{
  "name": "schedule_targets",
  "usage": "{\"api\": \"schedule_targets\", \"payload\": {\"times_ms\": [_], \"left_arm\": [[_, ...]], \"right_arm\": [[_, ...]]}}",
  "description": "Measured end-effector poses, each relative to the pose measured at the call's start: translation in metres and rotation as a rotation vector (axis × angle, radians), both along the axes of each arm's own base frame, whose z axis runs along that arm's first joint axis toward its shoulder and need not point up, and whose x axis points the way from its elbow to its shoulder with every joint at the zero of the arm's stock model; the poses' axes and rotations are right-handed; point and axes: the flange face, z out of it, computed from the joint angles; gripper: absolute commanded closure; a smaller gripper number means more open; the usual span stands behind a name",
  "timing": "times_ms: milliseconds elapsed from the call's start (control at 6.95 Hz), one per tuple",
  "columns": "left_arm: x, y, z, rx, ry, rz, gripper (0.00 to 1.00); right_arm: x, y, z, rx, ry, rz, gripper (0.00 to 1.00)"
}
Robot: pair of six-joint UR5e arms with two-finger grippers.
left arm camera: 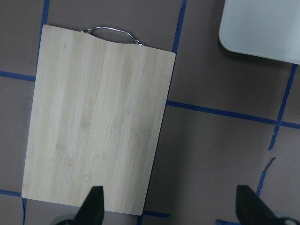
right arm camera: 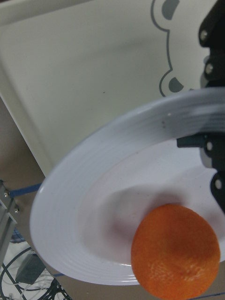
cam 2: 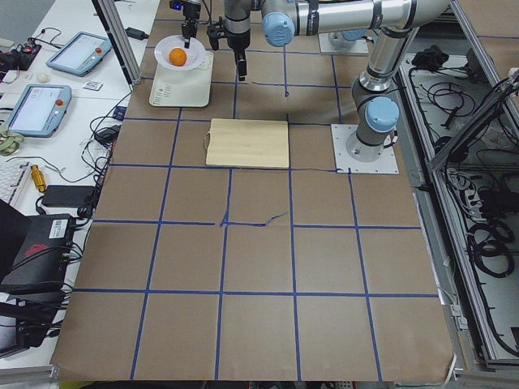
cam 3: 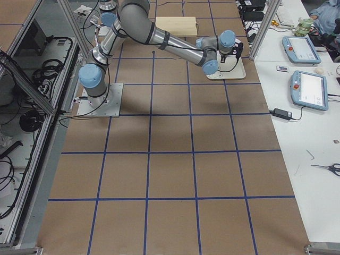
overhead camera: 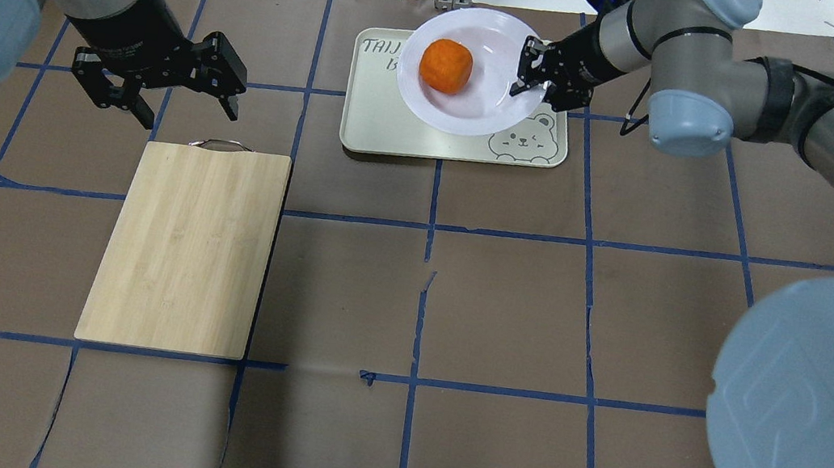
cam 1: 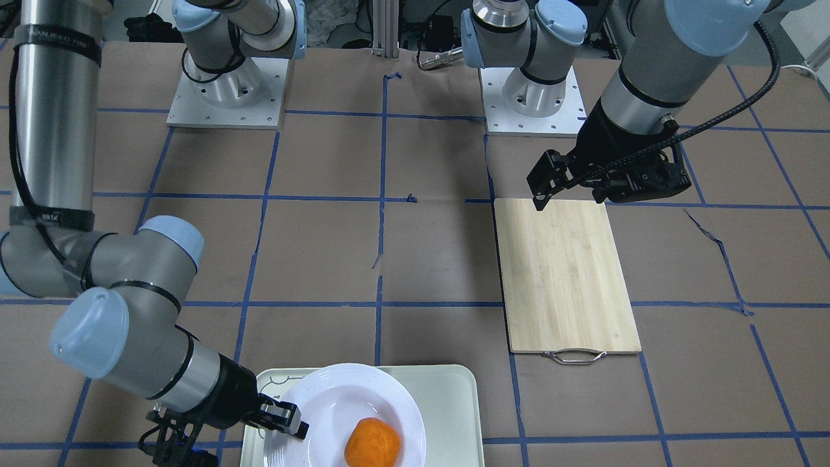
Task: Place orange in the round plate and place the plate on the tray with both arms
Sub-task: 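Slide the plate with the orange onto the bear tray with the right gripper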
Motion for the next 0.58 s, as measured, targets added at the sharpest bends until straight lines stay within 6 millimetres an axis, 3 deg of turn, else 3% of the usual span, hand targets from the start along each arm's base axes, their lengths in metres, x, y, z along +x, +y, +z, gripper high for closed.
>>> {"api": "schedule_targets", "payload": {"times_ms": [144,288,431,575], "left_arm": [[0.000,0.000,-0.001,0.001,0.000,0.000,0.00],[0.000,-0.001,-0.001,0.003,0.000,0.000,0.00],[0.000,-0.001,-0.002,0.004,0.000,0.000,0.00],[0.000,-0.001,-0.002,0.005,0.000,0.000,0.00]], "right_arm": [[0.001,-0.007,-0.016,0.022,-0.001,-0.002,0.86],[0.003,-0.008,-0.031,0.042,-0.002,0.002,0.72],[0.005,-0.005,-0.042,0.061,-0.001,0.007,0.29],[0.006,0.000,-0.049,0.078,0.002,0.003,0.11]]}}
